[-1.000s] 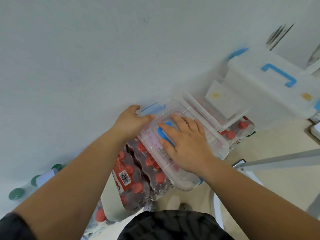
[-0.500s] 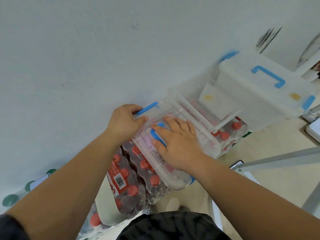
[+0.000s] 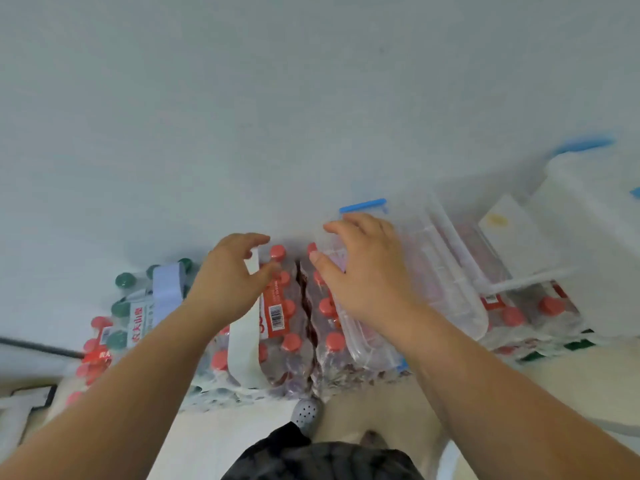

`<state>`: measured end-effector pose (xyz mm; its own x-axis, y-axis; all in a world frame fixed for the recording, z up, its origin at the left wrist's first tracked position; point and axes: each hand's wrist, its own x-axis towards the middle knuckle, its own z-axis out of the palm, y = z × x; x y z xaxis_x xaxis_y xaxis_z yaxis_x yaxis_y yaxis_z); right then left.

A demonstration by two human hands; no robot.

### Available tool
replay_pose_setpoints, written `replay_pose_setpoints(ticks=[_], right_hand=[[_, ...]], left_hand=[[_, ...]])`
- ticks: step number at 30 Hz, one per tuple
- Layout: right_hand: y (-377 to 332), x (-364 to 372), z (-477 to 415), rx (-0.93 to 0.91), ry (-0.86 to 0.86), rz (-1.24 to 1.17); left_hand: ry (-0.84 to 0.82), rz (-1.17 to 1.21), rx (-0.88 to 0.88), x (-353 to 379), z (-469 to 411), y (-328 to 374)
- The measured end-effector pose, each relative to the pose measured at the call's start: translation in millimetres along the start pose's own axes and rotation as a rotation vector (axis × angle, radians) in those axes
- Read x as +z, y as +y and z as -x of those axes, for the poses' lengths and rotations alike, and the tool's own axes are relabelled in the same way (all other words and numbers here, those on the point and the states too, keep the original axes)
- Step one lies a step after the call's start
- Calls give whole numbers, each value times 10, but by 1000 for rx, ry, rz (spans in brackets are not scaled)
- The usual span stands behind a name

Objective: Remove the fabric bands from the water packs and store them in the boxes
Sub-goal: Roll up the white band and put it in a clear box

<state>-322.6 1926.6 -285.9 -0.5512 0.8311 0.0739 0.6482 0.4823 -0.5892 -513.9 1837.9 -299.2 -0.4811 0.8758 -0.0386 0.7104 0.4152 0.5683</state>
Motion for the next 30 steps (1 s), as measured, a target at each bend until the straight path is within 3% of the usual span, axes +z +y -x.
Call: replay_pose_setpoints(ticks=[6,11,21,30], right_hand=[[-543,308,-86,-172,-148,-125],[-703,678,-300,-69,-401,-167],[-638,1324,-875,127,-459,120],[-590,1657,-1053,208,-450,241]], left_hand=[[86,-31,-191,-265,563,-460],[116,-29,-238,-418,621,-689],[-124,-41,-94,-246,-259,-1286],[-321,-259,82,-56,-829,-1530]])
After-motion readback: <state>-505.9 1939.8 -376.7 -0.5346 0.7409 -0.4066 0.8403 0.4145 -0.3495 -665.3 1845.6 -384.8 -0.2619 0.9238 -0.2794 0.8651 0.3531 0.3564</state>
